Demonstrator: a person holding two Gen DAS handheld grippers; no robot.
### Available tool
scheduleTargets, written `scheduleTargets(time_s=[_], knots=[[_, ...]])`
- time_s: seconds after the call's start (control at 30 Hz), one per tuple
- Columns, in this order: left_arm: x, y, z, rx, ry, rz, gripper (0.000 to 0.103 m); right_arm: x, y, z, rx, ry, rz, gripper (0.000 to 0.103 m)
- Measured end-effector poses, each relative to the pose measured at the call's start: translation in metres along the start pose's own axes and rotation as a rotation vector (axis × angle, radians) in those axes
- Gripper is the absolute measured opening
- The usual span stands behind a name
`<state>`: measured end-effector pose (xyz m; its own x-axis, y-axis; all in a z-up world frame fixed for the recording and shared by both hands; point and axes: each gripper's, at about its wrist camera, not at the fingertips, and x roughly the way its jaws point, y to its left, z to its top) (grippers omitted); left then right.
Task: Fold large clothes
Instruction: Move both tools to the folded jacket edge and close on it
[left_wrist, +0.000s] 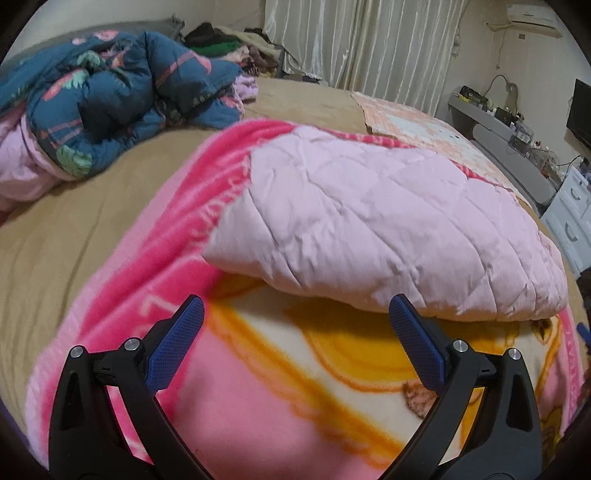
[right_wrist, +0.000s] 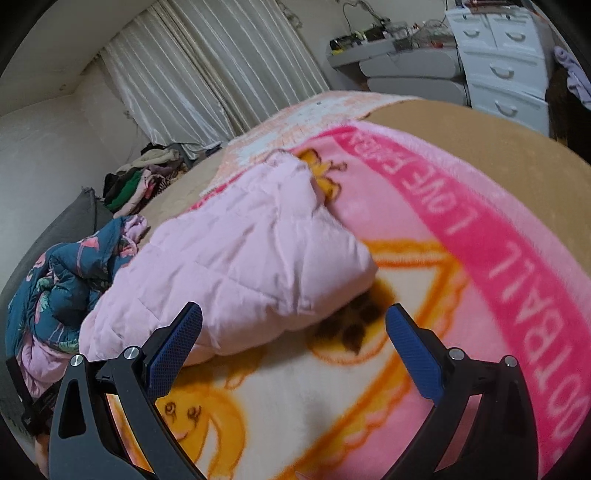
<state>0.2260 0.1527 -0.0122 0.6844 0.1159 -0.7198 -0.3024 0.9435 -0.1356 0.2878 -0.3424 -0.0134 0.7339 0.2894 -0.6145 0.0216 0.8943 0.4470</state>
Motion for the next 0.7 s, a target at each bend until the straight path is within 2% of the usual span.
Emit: scheduleTargets(time_s=[0.17,0.23,0.5,0.7], knots=[[0.025,0.012,-0.005,-0.127,0.078,-0.099,0.094,0.02,-0.003,-0.011,0.041,0.049,-0.003,0.099],[0.036,0.021,-0.005,-0.208,0.1,-0.133,0.094,0.029,-0.003,-0.013,0.068,0.065,0.002,0.099],[0.067,0.041,0.011,-0.399,0.123,-0.188,0.094,0.071,-0.014,-0.003,0.244,0.091,0.036,0.099],[0.086,0.045,0.017,-0.47,0.134,-0.232,0.094,0.094,-0.014,0.007,0.246,0.081,0.056,0.099]])
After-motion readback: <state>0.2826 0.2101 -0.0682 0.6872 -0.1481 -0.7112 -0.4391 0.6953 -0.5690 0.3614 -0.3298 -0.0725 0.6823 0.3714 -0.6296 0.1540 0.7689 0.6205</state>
